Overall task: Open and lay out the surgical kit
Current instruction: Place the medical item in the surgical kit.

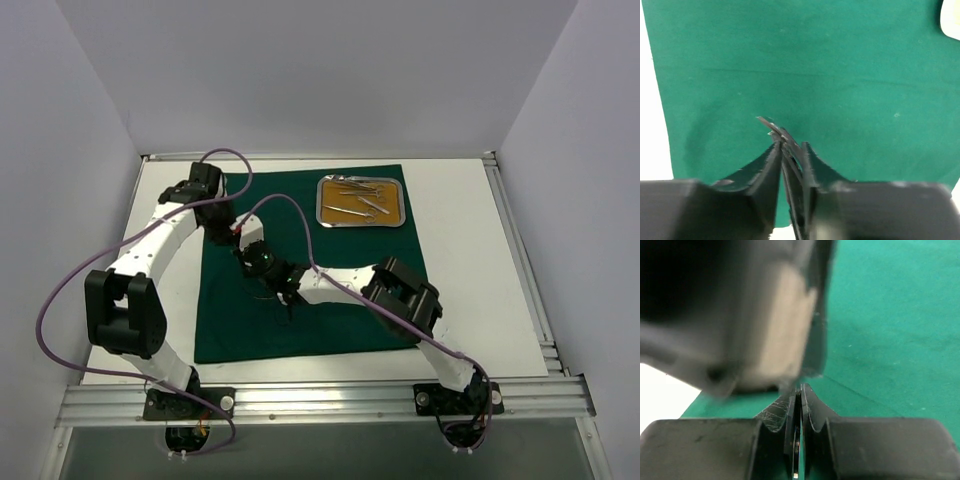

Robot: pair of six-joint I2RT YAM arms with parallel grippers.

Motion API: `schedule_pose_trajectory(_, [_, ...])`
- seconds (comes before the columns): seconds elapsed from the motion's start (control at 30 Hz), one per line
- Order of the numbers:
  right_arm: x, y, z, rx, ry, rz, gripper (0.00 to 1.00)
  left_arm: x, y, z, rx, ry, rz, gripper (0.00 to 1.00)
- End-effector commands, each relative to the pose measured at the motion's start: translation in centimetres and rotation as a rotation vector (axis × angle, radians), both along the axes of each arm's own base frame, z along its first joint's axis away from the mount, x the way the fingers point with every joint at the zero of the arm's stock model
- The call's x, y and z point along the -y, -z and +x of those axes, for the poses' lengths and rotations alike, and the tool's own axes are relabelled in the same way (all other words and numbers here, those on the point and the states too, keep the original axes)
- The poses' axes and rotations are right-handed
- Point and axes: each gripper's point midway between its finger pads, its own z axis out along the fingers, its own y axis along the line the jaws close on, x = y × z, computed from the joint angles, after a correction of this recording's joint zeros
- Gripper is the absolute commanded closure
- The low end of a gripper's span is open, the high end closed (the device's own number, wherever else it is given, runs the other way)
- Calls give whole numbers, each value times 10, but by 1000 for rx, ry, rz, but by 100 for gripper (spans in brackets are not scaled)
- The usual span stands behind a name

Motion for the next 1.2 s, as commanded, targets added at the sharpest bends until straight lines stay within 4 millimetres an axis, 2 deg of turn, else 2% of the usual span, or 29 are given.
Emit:
schedule_pose_trajectory(0.0, [0,-23,1,-52,-53,90,100,14,-28,4,76,88,-62,62])
schedule_pose_trajectory(0.03, [5,-18,0,-74,-63,96,100,13,-33,5,95,92,-55,57])
schedule_pose_trajectory(0.07, [5,-21,-1,-100,-69,132,100,8,-35,5,110,97,-30,44])
schedule_pose_trajectory(0.1, [6,-25,-2,-118,-80,156,100,5,-38,5,120,98,-11,37])
schedule_pose_trajectory(0.13, [10,-18,-5,-155,-107,166,100,1,-44,5,138,94,5,32])
schedule_pose_trajectory(0.17, [9,-22,-7,-187,-114,222,100,-4,-46,3,141,100,29,27])
schedule_pose_trajectory(0.2, [9,-25,-9,-207,-125,256,100,-9,-47,3,144,93,51,17])
schedule_pose_trajectory(0.23, [10,-24,-10,-239,-145,287,100,-12,-51,2,156,93,56,16])
schedule_pose_trajectory(0.3, [4,-21,-24,-328,-191,378,100,-20,-58,0,178,90,70,6])
schedule_pose_trajectory(0.4, [-1,-13,-39,-436,-224,487,100,-35,-67,0,206,70,83,6])
schedule_pose_trajectory(0.43, [-5,-18,-41,-445,-241,533,100,-40,-72,0,218,62,89,6])
schedule_pose_trajectory(0.47, [-4,-5,-46,-484,-242,542,100,-44,-75,1,230,57,96,6])
schedule_pose_trajectory(0.63, [-5,13,-50,-613,-199,674,100,-59,-81,0,259,22,100,6])
schedule_pose_trajectory(0.83, [-11,12,-50,-664,-192,784,100,-60,-77,0,258,17,77,6])
schedule_pose_trajectory(1.17, [-2,39,-53,-793,-94,841,98,-55,-74,2,249,21,45,6])
